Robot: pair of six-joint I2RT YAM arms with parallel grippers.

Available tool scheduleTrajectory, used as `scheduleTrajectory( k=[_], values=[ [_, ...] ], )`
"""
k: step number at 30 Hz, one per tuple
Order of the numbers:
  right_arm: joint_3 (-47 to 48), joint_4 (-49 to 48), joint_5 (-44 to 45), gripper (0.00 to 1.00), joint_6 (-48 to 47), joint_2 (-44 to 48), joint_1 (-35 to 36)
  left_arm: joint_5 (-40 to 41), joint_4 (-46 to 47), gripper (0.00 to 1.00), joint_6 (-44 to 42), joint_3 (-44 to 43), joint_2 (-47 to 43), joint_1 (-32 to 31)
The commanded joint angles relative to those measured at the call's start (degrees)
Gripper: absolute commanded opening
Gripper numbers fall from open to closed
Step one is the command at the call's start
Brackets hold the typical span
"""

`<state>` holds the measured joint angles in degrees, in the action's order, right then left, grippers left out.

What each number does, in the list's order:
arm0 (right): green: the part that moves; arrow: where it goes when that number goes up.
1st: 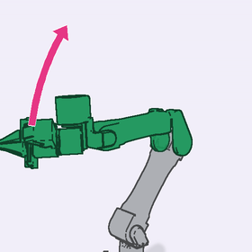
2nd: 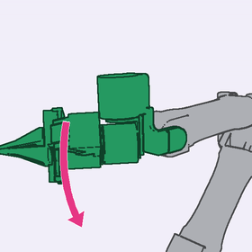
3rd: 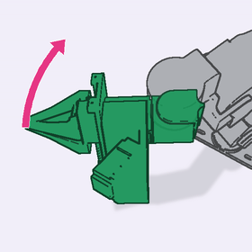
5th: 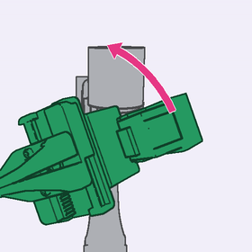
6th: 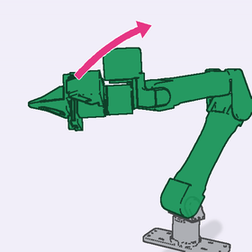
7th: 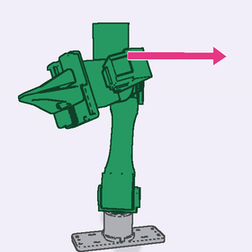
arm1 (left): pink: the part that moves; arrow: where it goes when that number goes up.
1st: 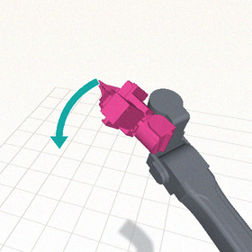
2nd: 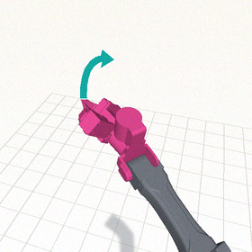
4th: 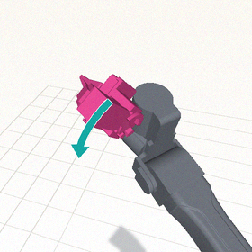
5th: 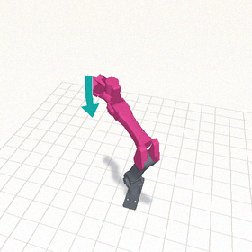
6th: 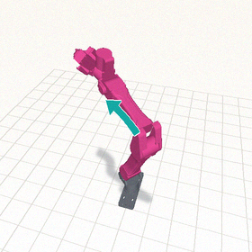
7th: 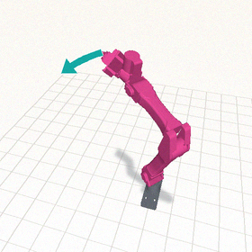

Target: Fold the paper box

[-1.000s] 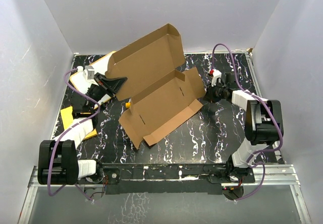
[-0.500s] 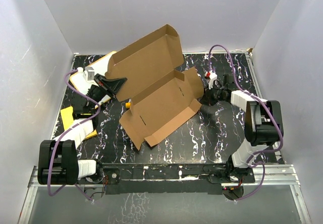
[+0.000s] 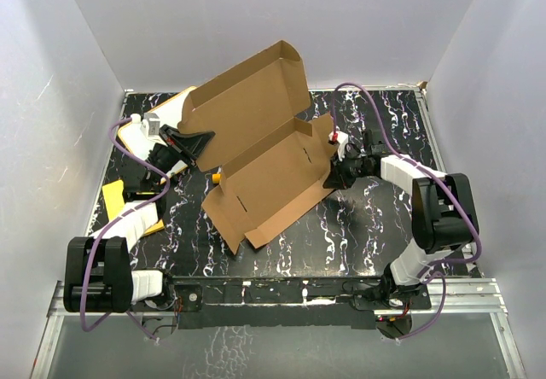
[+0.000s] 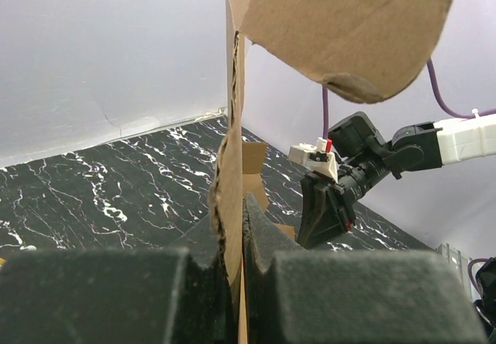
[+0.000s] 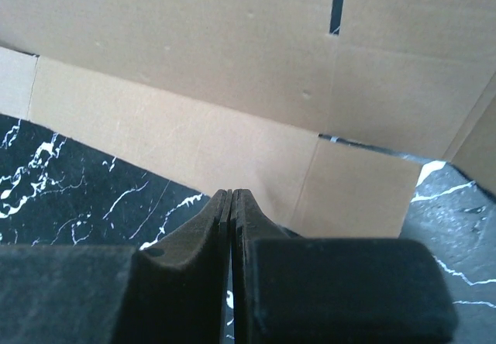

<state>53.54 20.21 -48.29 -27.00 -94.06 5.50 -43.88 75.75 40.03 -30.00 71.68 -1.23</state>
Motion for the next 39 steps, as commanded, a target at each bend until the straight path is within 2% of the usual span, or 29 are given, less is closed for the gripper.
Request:
scheduleTrajectory(
  k=[1,3,7,11,14,17,21,28,39],
  values=[
    [2.1,0.3,-1.0,0.08,-0.5,1.7,-1.0,0.9,2.2,0.00,-0.9,-0.2,-1.6,0.1],
    [1.5,-3.0,1.4,0.08,3.3,4.0,-1.6,0.8,2.3,0.00,-0.9,-0.1,-1.6,0.2],
    [0.1,-9.8,12.9,0.08,9.1,5.7,-3.4,0.4,2.7,0.00,-0.6,0.0,-1.5,0.2],
    [-0.3,-12.8,23.4,0.08,12.0,3.8,-4.7,0.2,3.0,0.00,-0.4,0.1,-1.6,0.2],
    [0.0,-13.0,26.1,0.08,12.2,1.3,-4.9,0.1,3.2,0.00,-0.1,0.2,-1.6,0.1],
    [1.3,-11.3,24.3,0.08,11.6,-1.5,-4.9,0.0,3.4,0.00,-0.1,0.3,-1.6,0.1],
    [2.1,-9.4,16.9,0.08,10.1,-3.0,-4.9,0.0,3.6,0.00,0.0,0.3,-1.5,0.2],
    [1.2,-7.8,4.8,0.08,7.2,-0.5,-4.7,0.2,3.5,0.00,-0.1,0.4,-1.5,0.2],
    [0.4,-4.9,-0.6,0.08,2.9,1.2,-3.2,0.4,2.8,0.00,-0.5,0.3,-1.7,0.1]
  ],
)
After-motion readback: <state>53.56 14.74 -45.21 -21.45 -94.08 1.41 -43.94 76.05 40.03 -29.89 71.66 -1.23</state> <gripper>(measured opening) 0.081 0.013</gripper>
